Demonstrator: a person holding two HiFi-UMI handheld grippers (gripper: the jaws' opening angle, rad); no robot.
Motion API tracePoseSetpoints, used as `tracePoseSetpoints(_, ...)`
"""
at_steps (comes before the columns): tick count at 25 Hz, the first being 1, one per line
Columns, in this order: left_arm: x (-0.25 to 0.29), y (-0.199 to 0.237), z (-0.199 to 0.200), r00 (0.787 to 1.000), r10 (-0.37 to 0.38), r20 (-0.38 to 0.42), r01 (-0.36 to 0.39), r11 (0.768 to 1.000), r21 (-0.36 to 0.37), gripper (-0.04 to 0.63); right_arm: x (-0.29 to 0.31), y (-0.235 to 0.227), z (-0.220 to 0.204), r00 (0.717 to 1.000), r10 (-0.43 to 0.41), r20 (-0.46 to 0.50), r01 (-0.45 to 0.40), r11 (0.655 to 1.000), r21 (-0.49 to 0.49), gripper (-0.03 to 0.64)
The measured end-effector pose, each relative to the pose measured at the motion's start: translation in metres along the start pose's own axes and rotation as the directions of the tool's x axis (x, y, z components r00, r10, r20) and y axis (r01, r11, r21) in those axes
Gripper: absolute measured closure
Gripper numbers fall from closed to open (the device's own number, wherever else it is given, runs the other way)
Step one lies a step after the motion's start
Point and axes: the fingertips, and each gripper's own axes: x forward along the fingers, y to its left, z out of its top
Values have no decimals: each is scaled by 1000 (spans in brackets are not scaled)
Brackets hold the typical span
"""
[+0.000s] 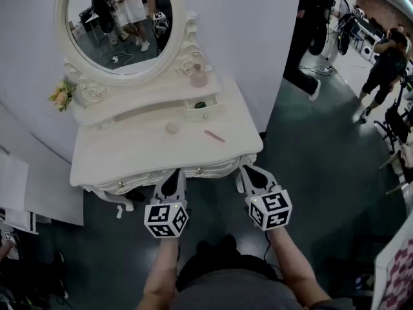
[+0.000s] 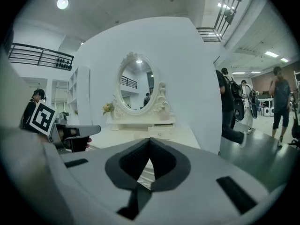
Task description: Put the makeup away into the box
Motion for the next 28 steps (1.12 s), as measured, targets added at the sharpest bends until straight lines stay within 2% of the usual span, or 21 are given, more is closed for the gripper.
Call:
tracePoseSetpoints(8, 7, -8, 4, 1000, -2, 12, 2, 1000, 4, 588, -1, -9, 0, 1000, 6, 0, -6, 1000, -20, 614)
tracePoseSetpoints(20, 5, -11, 3, 997, 70, 13, -70, 997, 12, 588, 14, -7, 6, 996, 86, 13, -85, 996, -22, 610)
tracePoseSetpoints(28, 9, -8, 1, 995, 103, 4, -103, 995, 12, 589, 28, -7, 7, 989, 150, -12, -150, 989, -14, 498)
